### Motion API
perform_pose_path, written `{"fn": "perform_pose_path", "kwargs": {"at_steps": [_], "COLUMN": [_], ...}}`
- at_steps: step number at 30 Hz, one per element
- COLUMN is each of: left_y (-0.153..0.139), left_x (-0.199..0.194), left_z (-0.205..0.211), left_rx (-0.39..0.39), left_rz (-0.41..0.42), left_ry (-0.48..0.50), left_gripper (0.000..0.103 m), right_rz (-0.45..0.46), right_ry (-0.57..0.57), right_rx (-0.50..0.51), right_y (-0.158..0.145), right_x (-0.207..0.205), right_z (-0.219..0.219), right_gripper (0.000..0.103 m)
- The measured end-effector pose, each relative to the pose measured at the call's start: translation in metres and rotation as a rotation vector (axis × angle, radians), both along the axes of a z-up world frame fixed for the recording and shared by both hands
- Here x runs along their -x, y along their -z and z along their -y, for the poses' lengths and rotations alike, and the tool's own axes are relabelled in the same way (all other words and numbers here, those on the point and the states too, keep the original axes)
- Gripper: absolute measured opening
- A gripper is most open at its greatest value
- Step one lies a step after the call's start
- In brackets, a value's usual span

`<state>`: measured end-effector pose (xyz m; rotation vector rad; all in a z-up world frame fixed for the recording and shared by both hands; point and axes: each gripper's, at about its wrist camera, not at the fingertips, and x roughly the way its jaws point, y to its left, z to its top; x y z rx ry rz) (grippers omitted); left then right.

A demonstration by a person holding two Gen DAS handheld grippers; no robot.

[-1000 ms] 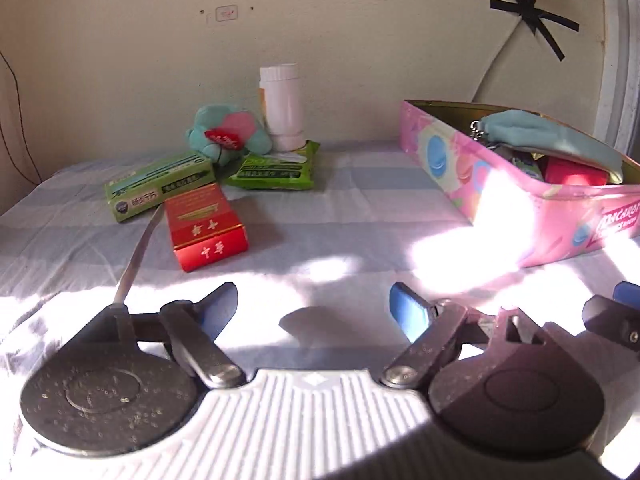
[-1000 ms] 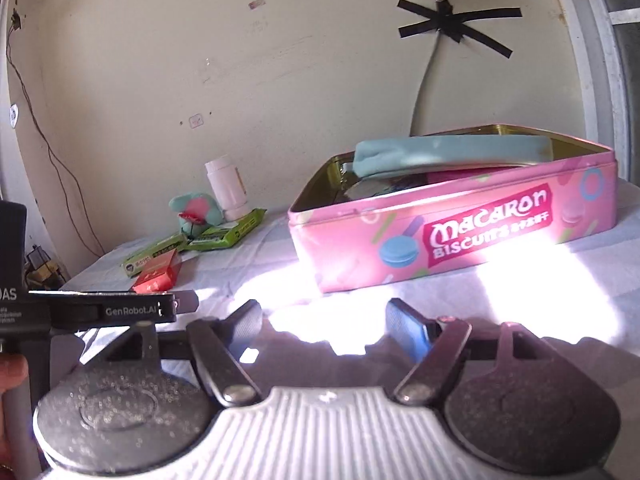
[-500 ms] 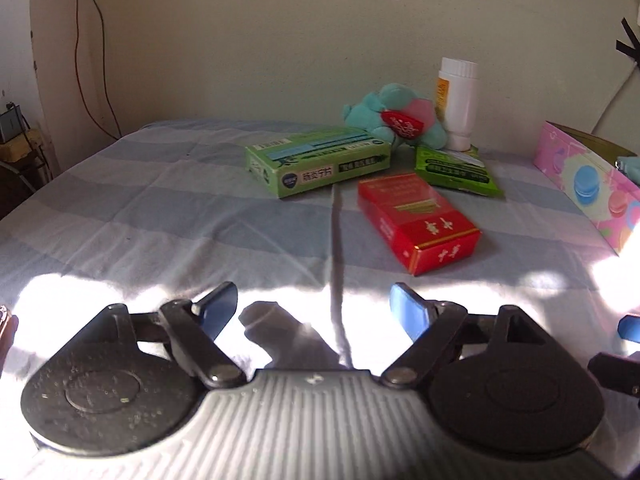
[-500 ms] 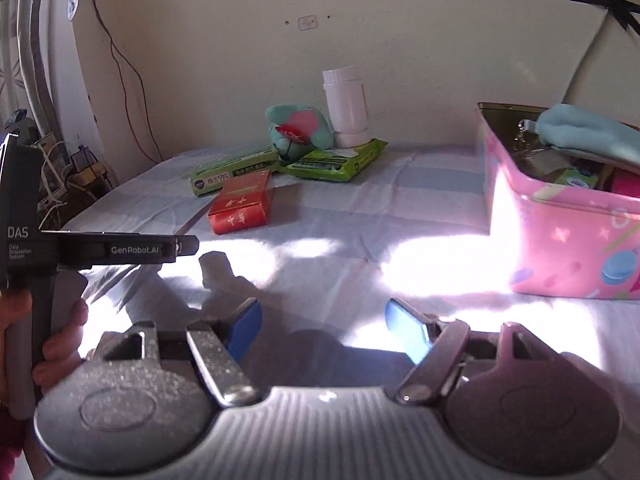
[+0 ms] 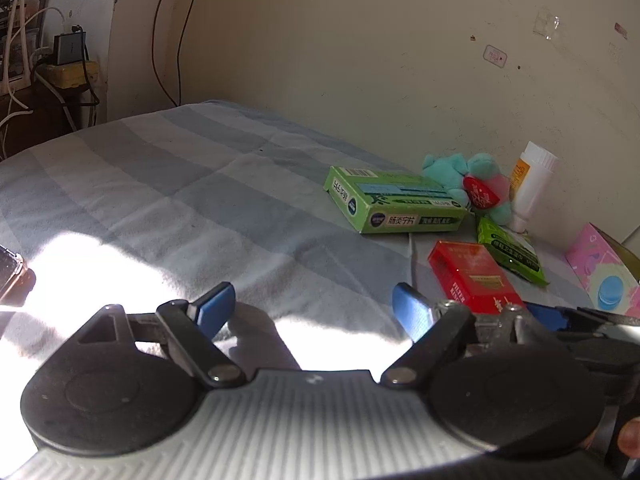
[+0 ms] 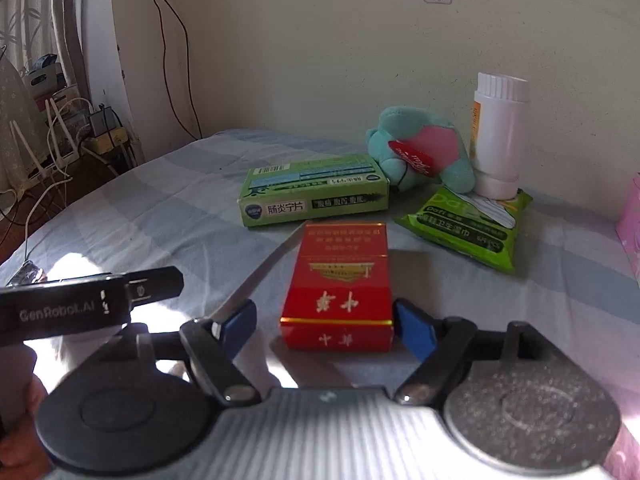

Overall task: Organize objects
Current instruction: 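Grasp the red cigarette box with the right gripper, then carry the red box over the tin and lower it inside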

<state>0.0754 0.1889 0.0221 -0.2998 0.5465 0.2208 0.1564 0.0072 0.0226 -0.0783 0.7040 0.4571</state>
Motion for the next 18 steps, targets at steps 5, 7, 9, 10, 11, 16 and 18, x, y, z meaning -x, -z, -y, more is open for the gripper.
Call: {"fn": "perform_pose_path", "kwargs": {"at_steps": [5, 7, 9, 10, 11, 16, 18], "left_y": [0.001, 0.001, 0.000, 0.000, -0.001, -0.002, -0.003], "left_x": [-0.001, -0.001, -0.001, 0.000, 0.001, 0.005, 0.007], "left_z": [0.002, 0.004, 0.008, 0.010, 0.014, 0.047, 0.064], "left_rx": [-0.016, -0.024, -0.040, -0.049, -0.061, -0.201, -0.195], "left_rz": [0.001, 0.006, 0.015, 0.019, 0.024, 0.045, 0.033], "left_ry": [0.027, 0.045, 0.071, 0.086, 0.107, 0.243, 0.314], "left_gripper": [0.087, 0.087, 0.087, 0.087, 0.087, 0.087, 0.086], "right_rz": [0.013, 0.016, 0.010, 0.006, 0.005, 0.021, 0.013], "right_ry": [-0.062, -0.079, -0.089, -0.095, -0.090, 0.027, 0.105], "right_rx": [0.072, 0.081, 0.077, 0.076, 0.063, 0.101, 0.073], "right_y": [-0.002, -0.003, -0.004, -0.005, -0.007, -0.007, -0.006], "right_x": [0.018, 0.038, 0.062, 0.078, 0.093, 0.174, 0.200], "right_z": [0.008, 0.023, 0.043, 0.057, 0.071, 0.145, 0.174], "right_gripper": [0.059, 0.059, 0.059, 0.059, 0.059, 0.059, 0.059]}}
